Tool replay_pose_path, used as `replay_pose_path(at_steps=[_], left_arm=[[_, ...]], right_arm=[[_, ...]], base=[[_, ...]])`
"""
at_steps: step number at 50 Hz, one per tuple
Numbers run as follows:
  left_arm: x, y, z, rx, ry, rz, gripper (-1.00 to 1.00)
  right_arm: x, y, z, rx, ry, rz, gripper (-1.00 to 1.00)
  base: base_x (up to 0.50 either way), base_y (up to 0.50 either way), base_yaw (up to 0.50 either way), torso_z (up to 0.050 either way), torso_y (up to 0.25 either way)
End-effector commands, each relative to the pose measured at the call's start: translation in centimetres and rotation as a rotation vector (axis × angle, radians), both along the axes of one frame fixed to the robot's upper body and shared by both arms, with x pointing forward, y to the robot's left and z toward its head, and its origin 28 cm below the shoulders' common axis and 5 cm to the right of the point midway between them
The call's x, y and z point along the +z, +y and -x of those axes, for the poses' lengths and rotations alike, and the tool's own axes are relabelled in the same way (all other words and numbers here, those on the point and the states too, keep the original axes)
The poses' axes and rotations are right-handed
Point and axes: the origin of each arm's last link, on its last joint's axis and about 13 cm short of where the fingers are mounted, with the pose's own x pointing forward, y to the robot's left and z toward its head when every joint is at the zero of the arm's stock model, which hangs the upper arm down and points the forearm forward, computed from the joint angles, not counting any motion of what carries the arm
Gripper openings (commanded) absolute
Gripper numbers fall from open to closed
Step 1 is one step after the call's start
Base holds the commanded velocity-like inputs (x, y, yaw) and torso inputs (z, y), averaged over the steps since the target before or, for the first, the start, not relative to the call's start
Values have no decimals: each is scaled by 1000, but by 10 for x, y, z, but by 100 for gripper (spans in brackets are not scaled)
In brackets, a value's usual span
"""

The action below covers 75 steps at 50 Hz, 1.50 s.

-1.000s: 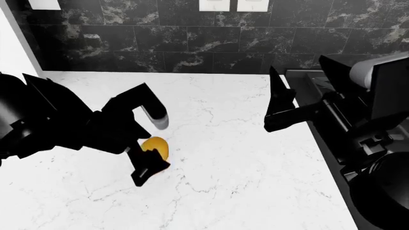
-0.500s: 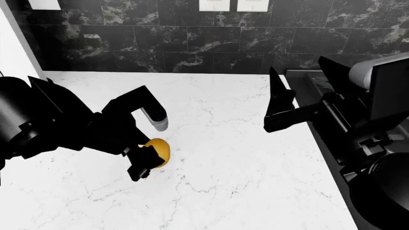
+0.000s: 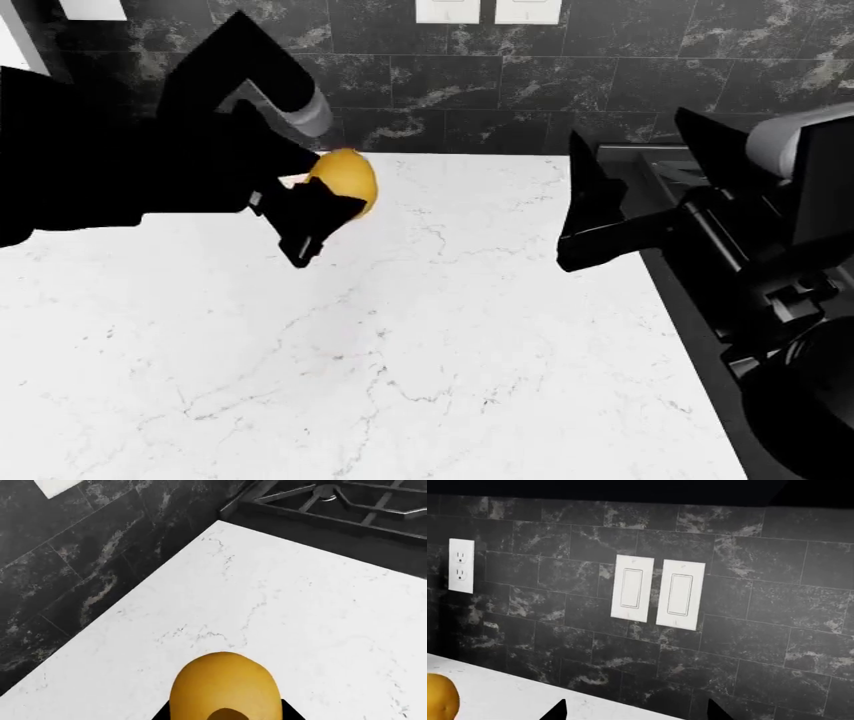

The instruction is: Pick the lemon, brussel sprout from the counter and place them in the cabinet. Then close the cabinet.

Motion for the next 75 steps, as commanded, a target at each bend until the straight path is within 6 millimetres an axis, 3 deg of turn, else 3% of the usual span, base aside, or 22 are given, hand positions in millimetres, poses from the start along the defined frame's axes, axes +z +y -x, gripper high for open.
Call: replay_pose_path(at_steps=[1, 16, 28, 47, 56, 66, 75], left_arm=[[50, -8, 27, -34, -224, 140, -100], [89, -22, 49, -128, -363, 225, -100], [106, -22, 73, -318, -338, 294, -100], [140, -29, 89, -390, -406, 367, -100], [158, -35, 87, -394, -452, 398, -100], [186, -38, 68, -273, -566, 457, -100], [208, -42, 62, -242, -619, 475, -100]], right_arm=[[1, 0, 1, 1, -3, -1, 100], [6, 0, 4, 1, -13, -4, 100], [10, -1, 6, -3, -20, -2, 100], [13, 0, 8, 0, -27, -1, 100], [11, 2, 6, 3, -26, -2, 100], [11, 1, 6, 4, -25, -3, 100], [13, 2, 7, 5, -27, -4, 100]], base=[[0, 0, 0, 0, 0], [0, 0, 0, 0, 0], [0, 0, 0, 0, 0], [0, 0, 0, 0, 1], [0, 0, 0, 0, 0], [0, 0, 0, 0, 0], [0, 0, 0, 0, 0]])
